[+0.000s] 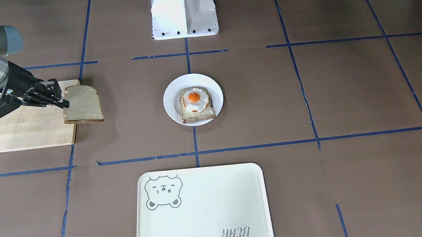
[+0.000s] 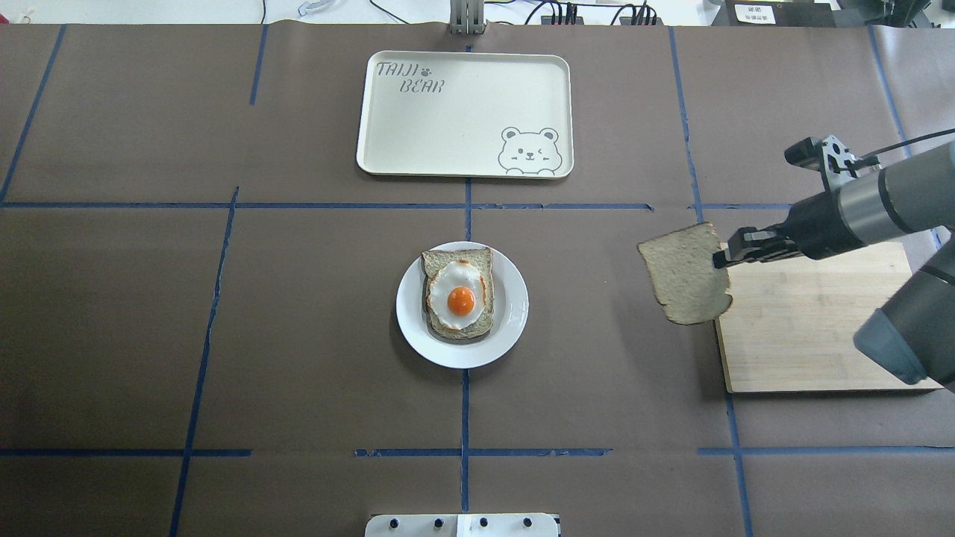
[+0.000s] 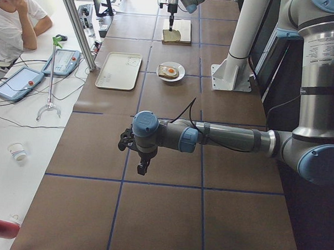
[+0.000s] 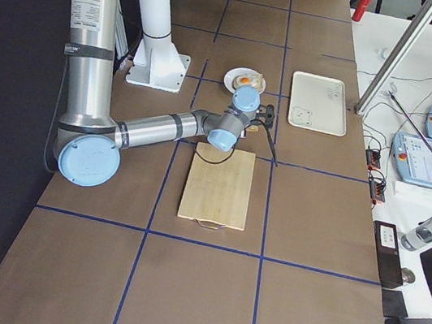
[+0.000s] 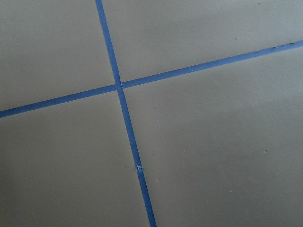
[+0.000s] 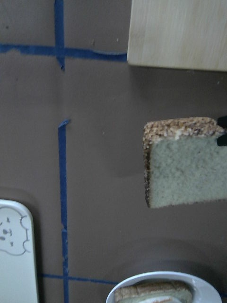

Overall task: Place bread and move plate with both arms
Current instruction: 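Carry the bread slice with the right gripper onto the egg toast on the plate, then open the right gripper and withdraw it toward the board while the left arm reaches in, then move the left gripper to the plate rim and grip the plate edge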

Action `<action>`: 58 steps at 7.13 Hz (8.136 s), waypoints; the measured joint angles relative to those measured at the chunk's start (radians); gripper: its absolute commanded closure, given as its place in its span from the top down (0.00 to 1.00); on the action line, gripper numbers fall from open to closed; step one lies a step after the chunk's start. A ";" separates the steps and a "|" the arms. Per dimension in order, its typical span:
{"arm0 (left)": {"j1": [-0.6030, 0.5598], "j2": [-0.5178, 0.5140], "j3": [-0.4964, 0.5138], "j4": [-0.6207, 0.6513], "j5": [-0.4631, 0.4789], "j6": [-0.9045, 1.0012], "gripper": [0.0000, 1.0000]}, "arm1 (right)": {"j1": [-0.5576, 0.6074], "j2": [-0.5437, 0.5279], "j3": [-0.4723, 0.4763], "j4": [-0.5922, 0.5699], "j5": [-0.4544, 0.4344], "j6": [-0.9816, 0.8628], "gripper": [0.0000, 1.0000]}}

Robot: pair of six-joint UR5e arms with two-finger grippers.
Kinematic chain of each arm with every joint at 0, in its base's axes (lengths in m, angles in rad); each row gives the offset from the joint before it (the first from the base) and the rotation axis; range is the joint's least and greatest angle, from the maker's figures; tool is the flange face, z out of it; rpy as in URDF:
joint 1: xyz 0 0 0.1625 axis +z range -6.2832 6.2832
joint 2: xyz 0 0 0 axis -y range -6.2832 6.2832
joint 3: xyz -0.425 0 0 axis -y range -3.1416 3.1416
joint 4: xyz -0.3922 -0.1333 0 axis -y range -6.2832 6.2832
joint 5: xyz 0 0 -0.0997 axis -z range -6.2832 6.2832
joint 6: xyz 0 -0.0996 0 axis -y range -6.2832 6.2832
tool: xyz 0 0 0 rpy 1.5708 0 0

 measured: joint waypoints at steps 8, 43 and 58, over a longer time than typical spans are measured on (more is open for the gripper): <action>0.000 0.000 -0.002 0.000 -0.007 0.000 1.00 | -0.269 0.427 -0.187 0.002 -0.272 0.409 0.00; 0.974 -0.484 0.358 -1.430 0.588 -1.910 0.76 | 0.124 -0.214 0.071 -0.072 -0.059 -0.075 1.00; 1.072 -0.558 0.494 -1.514 0.670 -1.916 0.42 | 0.171 -0.229 0.082 -0.068 0.007 -0.076 1.00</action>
